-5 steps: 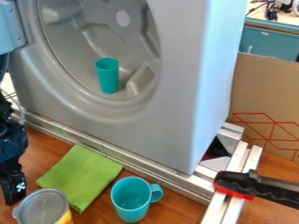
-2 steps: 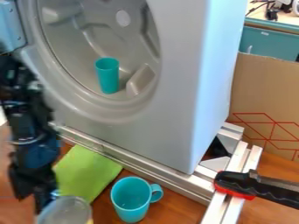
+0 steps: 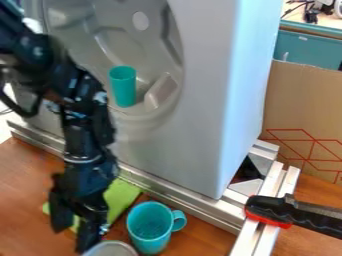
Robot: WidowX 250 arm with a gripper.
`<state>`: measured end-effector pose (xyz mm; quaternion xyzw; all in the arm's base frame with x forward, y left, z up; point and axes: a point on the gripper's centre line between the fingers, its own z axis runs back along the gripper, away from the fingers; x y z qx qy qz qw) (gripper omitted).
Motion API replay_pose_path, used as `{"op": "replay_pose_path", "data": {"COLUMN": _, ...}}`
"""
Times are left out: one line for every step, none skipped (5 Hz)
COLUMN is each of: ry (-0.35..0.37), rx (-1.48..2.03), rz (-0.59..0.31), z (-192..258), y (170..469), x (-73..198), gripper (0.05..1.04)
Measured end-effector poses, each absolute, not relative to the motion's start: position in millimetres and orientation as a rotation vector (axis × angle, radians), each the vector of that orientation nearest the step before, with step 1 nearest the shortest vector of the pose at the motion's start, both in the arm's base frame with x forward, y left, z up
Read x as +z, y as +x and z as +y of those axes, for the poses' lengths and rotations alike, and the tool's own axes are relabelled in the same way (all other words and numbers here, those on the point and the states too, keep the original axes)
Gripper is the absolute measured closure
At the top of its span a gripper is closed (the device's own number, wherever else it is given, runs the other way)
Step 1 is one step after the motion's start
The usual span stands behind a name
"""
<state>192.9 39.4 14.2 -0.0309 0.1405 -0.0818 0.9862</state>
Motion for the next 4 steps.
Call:
{"op": "replay_pose_path", "data": {"ry": -0.085, "rx": -0.155, "rz": 0.281, "z": 23.1, "y": 197.3, "x": 7.7, "gripper": 0.083}}
{"op": "replay_pose_path", "data": {"ry": -0.067, "rx": -0.126, "rz": 0.273, "z": 16.5, "y": 199.1, "x": 7.4, "gripper": 0.083}}
{"op": "replay_pose_path", "data": {"ry": -0.036, "rx": -0.103, "rz": 0.224, "z": 19.7, "y": 198.8, "x": 27.1, "gripper": 0.083}}
{"op": "replay_pose_path", "data": {"ry": -0.005, "rx": -0.042, "rz": 0.139, "z": 33.8, "y": 191.9, "x": 54.0, "gripper": 0.083}}
